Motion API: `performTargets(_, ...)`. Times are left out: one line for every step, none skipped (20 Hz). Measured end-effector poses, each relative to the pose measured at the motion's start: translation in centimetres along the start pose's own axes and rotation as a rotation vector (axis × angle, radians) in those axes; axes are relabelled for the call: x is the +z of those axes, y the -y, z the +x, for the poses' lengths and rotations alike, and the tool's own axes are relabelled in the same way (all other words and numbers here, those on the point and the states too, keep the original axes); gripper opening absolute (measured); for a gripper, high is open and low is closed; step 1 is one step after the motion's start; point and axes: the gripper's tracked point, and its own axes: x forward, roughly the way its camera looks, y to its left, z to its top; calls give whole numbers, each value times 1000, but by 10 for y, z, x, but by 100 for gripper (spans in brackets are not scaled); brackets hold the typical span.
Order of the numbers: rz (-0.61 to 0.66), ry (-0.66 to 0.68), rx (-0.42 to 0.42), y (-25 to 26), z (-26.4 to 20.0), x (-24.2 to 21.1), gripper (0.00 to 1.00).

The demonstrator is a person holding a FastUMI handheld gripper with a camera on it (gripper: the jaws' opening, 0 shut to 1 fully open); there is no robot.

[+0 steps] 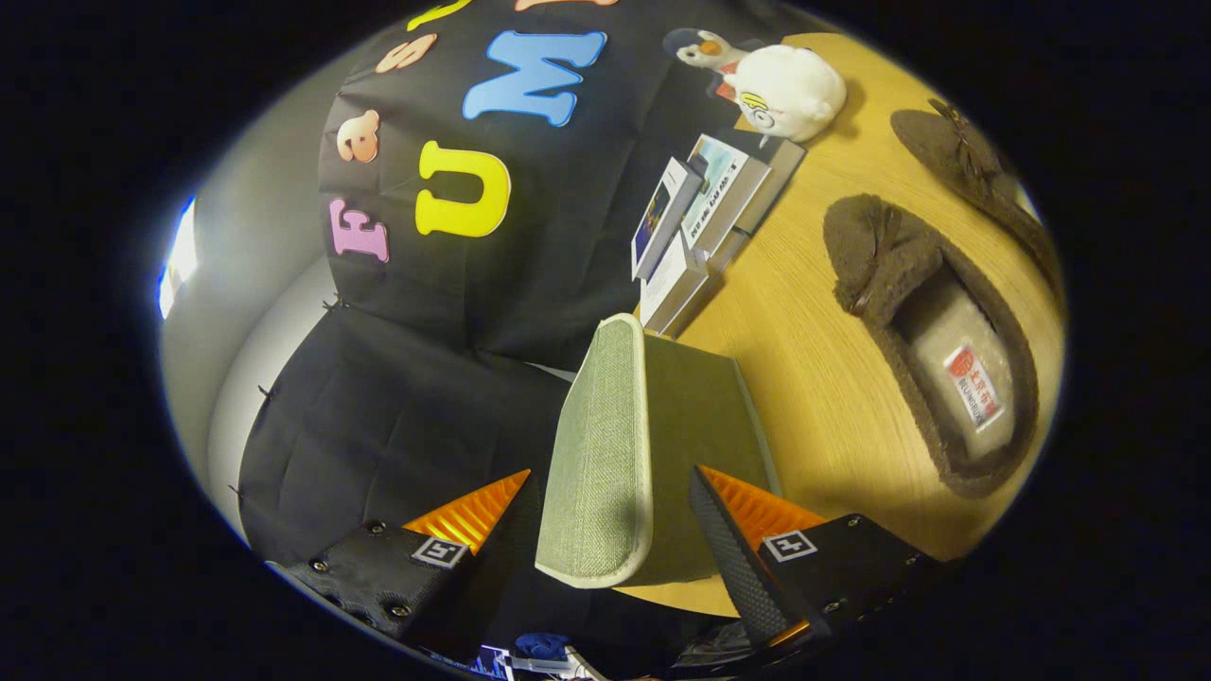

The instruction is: Open the storage box then place both shoes into the box .Put the left shoe in first, then the right shoe, with the right side of both shoes facing outward in a uniform manner.

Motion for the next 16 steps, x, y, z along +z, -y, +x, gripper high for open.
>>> performTargets(24,-11,7,1,2,-3,97)
performTargets(41,-19,16,1,5,-5,97)
performTargets(62,-29,21,1,10,-9,96)
performTargets(77,-41,28,1,11,-12,94)
performTargets(88,-59,37,-1,13,-16,94)
performTargets(92,-69,44,-2,15,-18,94)
performTargets(94,-73,40,-2,16,-19,82)
performTargets(99,-88,49,-3,18,-22,74)
performTargets(105,-106,55,-5,20,-27,73)
performTargets(101,-115,56,-6,21,-28,73)
performTargets(95,-128,56,-6,21,-29,73)
performTargets(87,-138,48,-5,21,-30,73)
performTargets(84,-122,37,-4,21,-28,60)
performTargets(95,-116,42,-3,21,-23,47)
performTargets(96,-129,41,-4,25,-23,33)
performTargets(91,-139,43,-5,22,-26,33)
